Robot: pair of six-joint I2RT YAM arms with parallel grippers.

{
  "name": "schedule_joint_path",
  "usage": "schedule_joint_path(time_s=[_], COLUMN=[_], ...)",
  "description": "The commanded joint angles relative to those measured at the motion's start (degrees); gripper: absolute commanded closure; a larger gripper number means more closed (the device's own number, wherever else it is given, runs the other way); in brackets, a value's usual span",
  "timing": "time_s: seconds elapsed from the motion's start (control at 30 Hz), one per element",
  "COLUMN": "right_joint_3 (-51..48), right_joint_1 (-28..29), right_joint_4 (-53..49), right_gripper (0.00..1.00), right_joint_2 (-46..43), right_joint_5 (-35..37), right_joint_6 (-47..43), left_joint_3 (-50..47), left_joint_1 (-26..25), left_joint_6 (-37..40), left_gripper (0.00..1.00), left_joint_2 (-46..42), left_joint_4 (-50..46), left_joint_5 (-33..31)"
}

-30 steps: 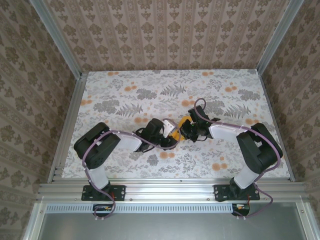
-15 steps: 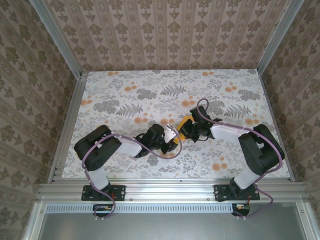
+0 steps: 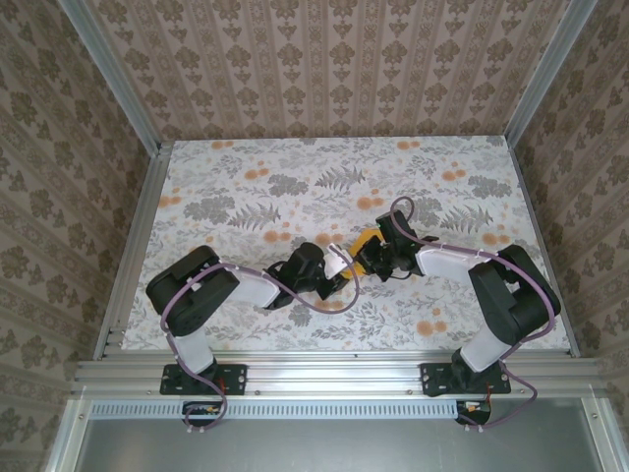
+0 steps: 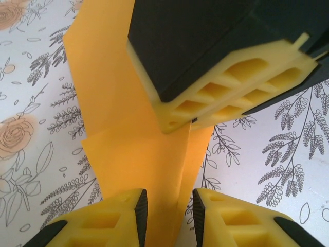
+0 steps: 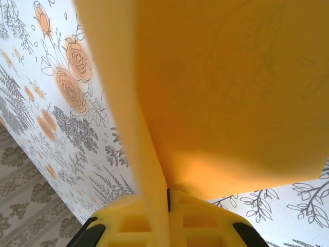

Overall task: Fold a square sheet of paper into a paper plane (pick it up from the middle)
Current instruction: Fourth fold the wing at the center of the table.

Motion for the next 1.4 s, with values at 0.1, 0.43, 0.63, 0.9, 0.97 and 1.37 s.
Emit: schedule_joint_path(time_s=[0.1,0.43,0.63,0.9,0.97,1.37], right_joint_3=[-1.03,-1.47,-2.07,-5.84,-7.5,-13.81], right_joint_1=[-0.77,-1.56,-3.03,-7.85,-8.35,-8.56], right_joint_4=[1.19,0.39,-1.93,-6.16,-5.58,4.56], right_gripper=[0.93,0.88,0.61,0.47,0.47,0.55], right_joint_2=[-2.16,-3.45,-6.75,-17.11,-19.32,-20.55], right_joint_5=[-2.03,-1.93,-0.03,5.57,6.65,0.26], right_joint_6=[2.17,1.11,-2.97,-12.71,-15.22,-25.67], left_joint_3=[2.53,4.17,6.22,8.58,9.55,15.86], left_joint_1=[-0.89,-0.93,0.12,3.54,4.1,7.65], left_joint_6=[3.5,2.87,-0.4,-7.99,-9.47,-17.75], left_gripper=[0.68,0.83,0.9,0.93,0.94,0.98], left_joint_2=[1.96,3.08,3.38,4.7,5.51,9.48], left_joint_4=[0.81,-1.17,-4.9,-7.6,-8.72,-14.17], left_joint_5=[1.04,2.91,8.8,18.55,20.41,30.76])
